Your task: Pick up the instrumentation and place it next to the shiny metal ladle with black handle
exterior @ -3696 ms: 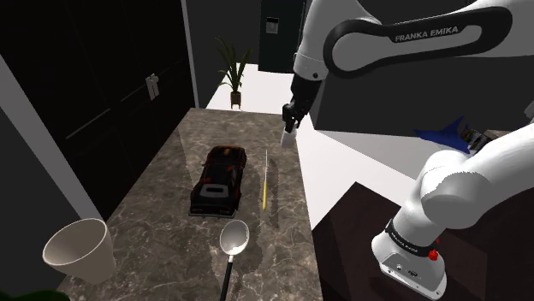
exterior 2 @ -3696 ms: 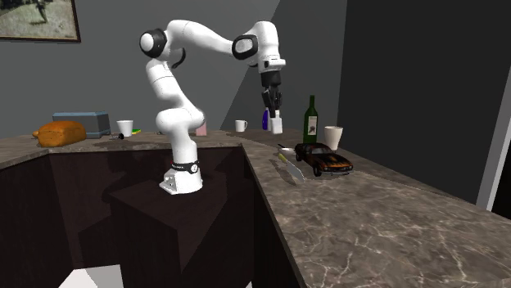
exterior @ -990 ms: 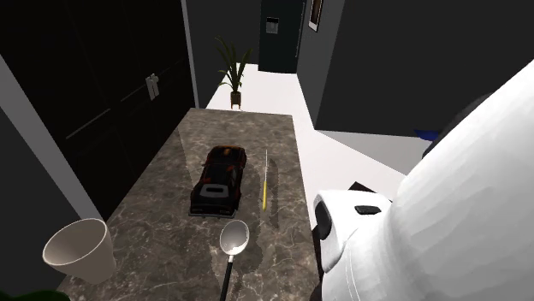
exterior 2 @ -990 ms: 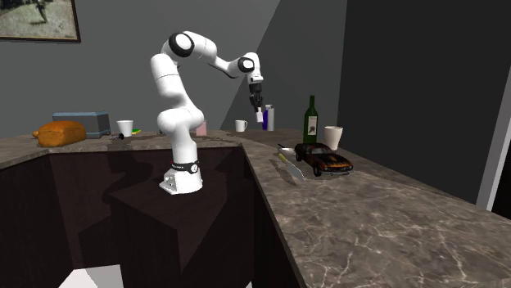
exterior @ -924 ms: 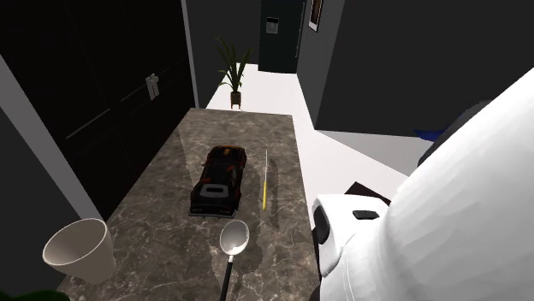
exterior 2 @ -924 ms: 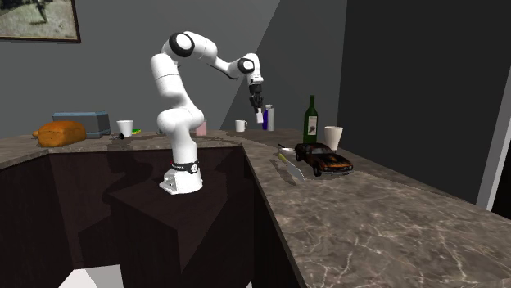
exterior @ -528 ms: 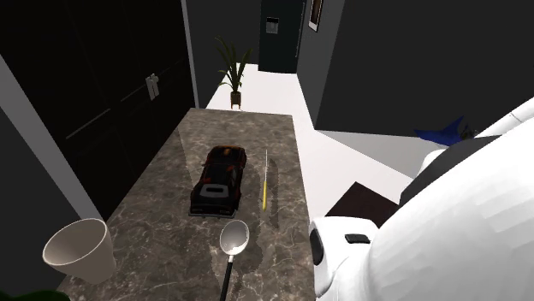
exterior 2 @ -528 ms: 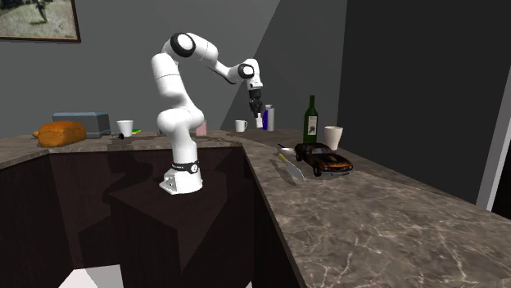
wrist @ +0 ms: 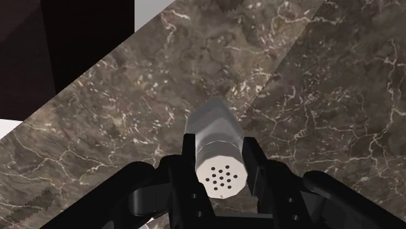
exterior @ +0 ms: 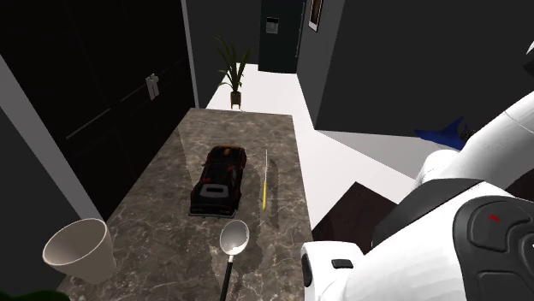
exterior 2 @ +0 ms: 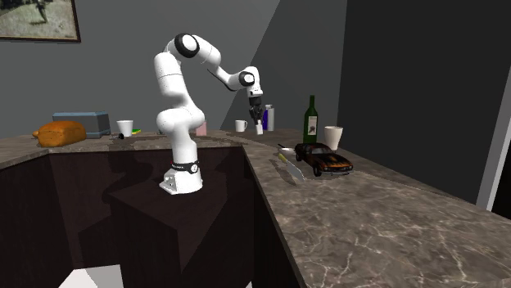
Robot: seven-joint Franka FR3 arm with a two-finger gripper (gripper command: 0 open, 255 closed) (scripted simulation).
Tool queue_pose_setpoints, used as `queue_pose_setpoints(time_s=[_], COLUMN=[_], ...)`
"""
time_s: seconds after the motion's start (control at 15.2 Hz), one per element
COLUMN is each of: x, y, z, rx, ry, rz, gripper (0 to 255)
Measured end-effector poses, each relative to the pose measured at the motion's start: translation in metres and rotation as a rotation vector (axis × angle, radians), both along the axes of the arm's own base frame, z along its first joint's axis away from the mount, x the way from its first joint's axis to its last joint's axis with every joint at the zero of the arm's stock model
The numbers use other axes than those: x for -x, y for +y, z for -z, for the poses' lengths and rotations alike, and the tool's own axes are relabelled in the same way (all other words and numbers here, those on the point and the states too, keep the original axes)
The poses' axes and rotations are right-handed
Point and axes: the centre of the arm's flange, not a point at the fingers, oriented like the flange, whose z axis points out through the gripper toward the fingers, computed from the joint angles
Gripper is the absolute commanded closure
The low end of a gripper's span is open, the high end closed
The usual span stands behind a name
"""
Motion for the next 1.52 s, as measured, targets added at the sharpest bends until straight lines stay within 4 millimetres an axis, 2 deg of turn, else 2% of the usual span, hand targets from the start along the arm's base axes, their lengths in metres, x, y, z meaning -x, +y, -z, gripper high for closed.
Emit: queue_pose_setpoints(time_s=[0.73, 1.19, 1.25, 1.52], x=[-0.001, -0.001, -0.001, -0.001], y=[0.001, 0.0, 0.0, 0.0], z=[0.058, 0.064, 0.064, 0.064], rx=[0.0, -0.001, -0.001, -0.001], ry=[0.001, 0.0, 0.0, 0.0], rz=[0.0, 0.0, 0.0, 0.0], gripper=[255, 255, 0, 0])
